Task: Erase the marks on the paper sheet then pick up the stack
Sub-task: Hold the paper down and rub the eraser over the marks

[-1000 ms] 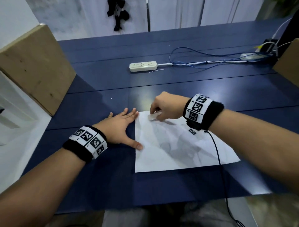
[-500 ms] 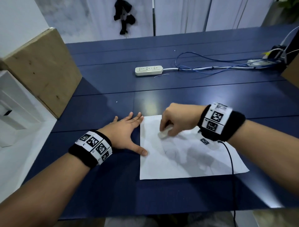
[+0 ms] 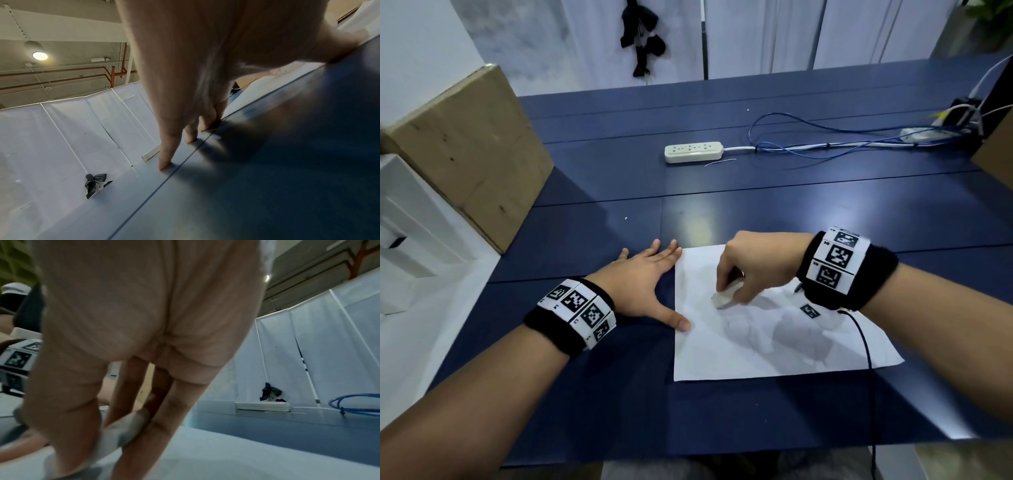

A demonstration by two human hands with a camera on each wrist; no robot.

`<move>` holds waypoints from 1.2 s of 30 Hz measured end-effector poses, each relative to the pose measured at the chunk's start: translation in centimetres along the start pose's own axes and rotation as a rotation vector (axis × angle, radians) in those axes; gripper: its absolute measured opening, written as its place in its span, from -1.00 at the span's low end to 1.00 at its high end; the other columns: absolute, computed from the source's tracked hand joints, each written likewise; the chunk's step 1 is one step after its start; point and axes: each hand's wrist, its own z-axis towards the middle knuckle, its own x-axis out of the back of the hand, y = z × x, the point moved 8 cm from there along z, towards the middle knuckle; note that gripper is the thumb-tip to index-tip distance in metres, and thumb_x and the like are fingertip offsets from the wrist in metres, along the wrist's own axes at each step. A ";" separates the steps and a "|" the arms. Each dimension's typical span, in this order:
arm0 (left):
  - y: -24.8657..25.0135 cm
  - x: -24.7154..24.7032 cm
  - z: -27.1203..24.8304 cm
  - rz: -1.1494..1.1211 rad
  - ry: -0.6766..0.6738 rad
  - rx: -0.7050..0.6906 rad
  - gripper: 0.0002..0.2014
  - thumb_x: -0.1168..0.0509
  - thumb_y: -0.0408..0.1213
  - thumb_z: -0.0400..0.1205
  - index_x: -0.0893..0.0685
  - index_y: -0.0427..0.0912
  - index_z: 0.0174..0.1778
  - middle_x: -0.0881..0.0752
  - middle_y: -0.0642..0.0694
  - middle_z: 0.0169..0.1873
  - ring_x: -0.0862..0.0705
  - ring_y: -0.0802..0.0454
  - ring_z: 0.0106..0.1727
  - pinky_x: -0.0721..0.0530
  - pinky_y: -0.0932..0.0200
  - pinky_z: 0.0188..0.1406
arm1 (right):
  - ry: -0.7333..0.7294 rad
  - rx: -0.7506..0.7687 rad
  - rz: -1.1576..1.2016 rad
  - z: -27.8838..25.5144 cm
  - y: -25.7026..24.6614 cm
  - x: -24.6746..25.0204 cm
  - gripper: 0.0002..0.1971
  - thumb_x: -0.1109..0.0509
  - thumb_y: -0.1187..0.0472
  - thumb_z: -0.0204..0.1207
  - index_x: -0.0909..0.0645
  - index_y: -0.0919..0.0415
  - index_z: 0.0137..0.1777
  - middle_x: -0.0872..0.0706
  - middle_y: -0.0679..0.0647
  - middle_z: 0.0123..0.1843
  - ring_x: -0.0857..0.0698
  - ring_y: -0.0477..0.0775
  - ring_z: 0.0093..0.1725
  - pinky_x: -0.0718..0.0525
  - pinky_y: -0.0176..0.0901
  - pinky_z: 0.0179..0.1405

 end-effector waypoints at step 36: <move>0.2 0.2 0.0 -0.015 0.007 -0.005 0.44 -0.31 0.70 0.13 0.26 0.08 0.76 0.32 0.26 0.70 0.35 0.17 0.72 0.19 -0.41 0.68 | 0.151 -0.033 -0.073 1.1 1.8 1.7 -0.70 -0.51 0.20 0.38 -0.80 0.12 0.12 -0.84 0.08 0.01 -0.75 0.13 0.03 -0.72 -0.08 0.02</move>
